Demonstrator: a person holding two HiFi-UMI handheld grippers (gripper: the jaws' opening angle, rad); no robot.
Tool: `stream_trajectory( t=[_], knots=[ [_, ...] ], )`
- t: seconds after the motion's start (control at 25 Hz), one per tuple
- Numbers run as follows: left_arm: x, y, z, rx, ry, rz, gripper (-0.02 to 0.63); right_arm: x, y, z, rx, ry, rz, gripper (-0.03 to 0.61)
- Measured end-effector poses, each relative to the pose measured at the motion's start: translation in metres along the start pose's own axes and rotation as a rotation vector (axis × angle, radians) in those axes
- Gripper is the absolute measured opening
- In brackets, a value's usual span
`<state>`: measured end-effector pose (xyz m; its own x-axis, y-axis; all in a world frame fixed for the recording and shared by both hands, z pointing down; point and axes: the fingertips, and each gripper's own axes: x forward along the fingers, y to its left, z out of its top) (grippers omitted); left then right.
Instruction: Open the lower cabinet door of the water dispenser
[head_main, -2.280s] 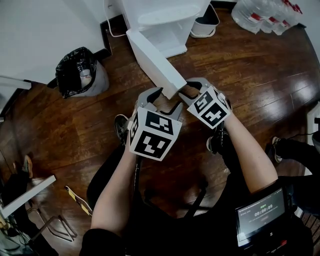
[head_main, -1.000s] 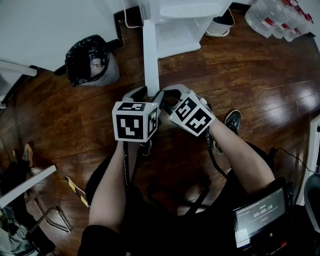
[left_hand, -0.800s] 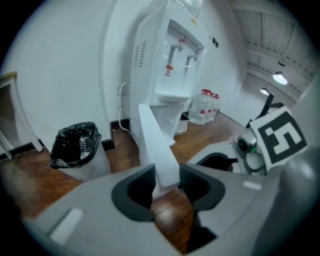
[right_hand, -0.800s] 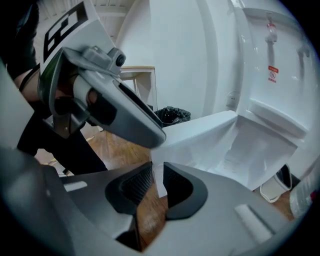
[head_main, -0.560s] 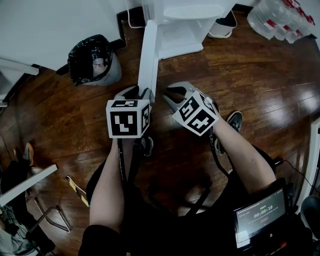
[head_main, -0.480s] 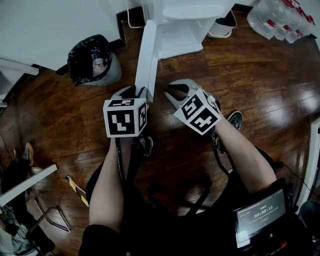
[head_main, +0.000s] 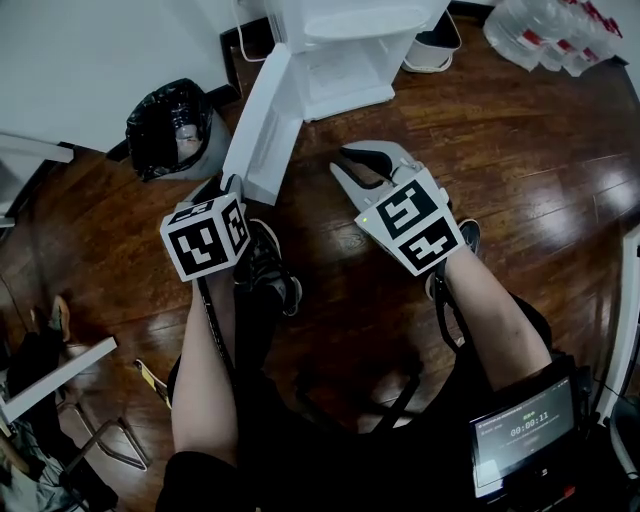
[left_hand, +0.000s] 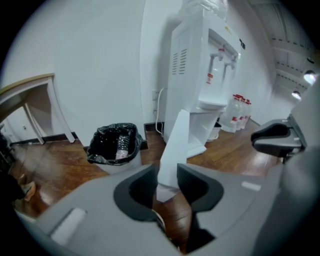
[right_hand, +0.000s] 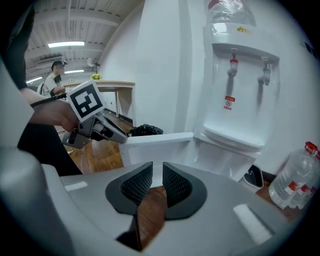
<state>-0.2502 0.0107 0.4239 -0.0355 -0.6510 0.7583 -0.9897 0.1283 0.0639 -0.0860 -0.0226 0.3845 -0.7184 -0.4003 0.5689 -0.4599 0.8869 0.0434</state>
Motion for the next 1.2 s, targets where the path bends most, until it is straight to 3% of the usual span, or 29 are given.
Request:
stream_trajectory(
  t=[0.28, 0.52, 0.76, 1.2],
  knots=[
    [0.001, 0.017, 0.004, -0.024, -0.017, 0.055, 0.129, -0.020, -0.007, 0.016, 0.017, -0.056, -0.016, 0.063],
    [0.006, 0.034, 0.013, -0.064, -0.059, 0.127, 0.088, -0.029, -0.008, 0.009, 0.027, -0.045, -0.003, 0.063],
    [0.012, 0.042, 0.017, -0.152, -0.088, 0.138, 0.074, -0.033, -0.012, 0.004, 0.074, -0.044, 0.016, 0.063],
    [0.017, 0.051, 0.025, -0.196, -0.143, 0.193, 0.074, -0.042, -0.019, -0.001, 0.087, -0.049, 0.020, 0.063]
  ],
)
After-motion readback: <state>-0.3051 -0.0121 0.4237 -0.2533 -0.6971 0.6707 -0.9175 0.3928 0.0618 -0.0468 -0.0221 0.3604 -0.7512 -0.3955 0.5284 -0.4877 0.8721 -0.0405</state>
